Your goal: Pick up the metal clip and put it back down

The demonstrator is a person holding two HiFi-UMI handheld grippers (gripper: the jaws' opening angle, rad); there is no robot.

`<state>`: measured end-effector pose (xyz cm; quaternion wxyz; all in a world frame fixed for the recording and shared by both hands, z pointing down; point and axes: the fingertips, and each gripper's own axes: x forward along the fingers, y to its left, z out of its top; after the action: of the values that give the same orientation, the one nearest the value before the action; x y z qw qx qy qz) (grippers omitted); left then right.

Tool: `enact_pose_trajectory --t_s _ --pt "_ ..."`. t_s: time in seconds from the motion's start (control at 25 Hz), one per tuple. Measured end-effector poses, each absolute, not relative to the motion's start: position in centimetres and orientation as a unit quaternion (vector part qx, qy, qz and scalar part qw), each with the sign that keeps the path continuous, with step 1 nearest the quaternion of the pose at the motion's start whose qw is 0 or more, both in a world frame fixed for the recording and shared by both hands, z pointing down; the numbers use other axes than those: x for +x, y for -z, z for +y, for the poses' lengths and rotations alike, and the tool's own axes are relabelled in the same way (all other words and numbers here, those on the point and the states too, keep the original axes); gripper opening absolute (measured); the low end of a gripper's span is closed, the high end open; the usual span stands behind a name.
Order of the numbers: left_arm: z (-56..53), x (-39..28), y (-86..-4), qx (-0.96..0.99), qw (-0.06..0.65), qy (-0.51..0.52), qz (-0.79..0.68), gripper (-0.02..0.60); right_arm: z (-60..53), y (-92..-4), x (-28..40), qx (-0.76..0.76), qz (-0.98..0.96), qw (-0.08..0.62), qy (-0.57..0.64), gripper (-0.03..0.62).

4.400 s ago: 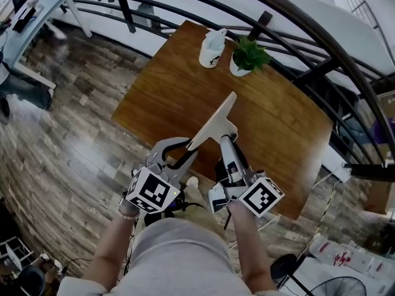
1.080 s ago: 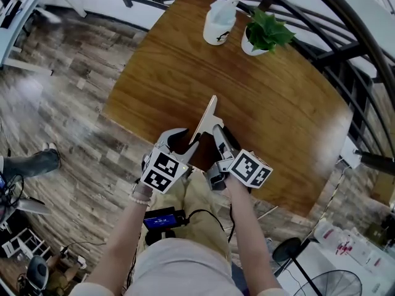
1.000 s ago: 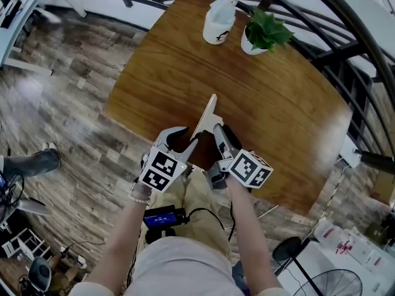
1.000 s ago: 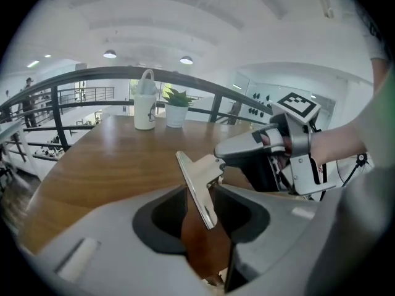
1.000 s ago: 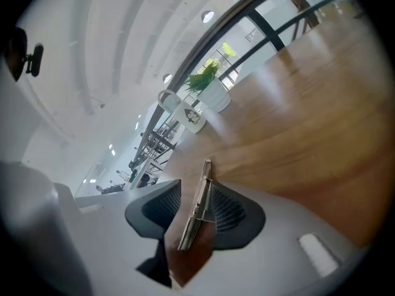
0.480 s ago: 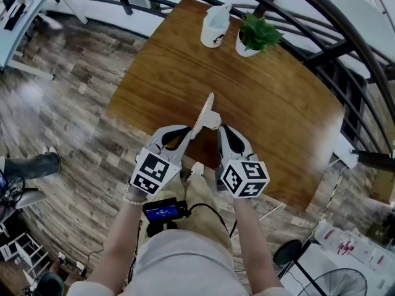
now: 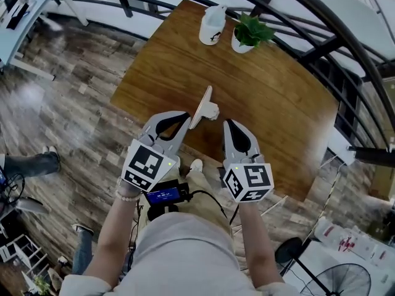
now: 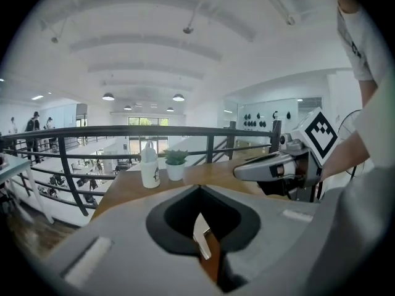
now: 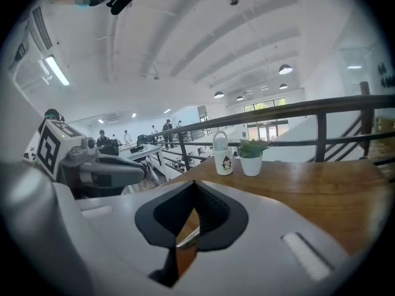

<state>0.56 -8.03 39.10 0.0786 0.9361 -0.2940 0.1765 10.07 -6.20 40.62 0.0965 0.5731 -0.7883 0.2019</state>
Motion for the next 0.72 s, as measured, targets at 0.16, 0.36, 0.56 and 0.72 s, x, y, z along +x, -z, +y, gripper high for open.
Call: enact_pose_trajectory --t_s 0.16,0.36,0.56,0.72 --pt "-7.6 0.3 -36.5 0.94 0.07 -0.154 -0.295 0.0 -5.4 -38.6 10.0 0.576 -0.792 0.091 -0.182 0.021" --pt "-6.9 -0.4 -34.3 0.942 0.059 -0.132 -0.301 0.0 -4.7 -36.6 9.8 0.576 -0.797 0.085 -0.162 0.021" --pt "-6.5 -1.4 -32.9 0.94 0.055 -0.117 -0.317 0.0 -3.9 -35.2 9.7 0.57 -0.804 0.089 -0.144 0.021" --pt "-6.2 -2.7 -32.5 0.936 0.052 -0.115 -0.328 0.0 -3.4 -34.5 9.5 0.569 -0.807 0.087 -0.134 0.021"
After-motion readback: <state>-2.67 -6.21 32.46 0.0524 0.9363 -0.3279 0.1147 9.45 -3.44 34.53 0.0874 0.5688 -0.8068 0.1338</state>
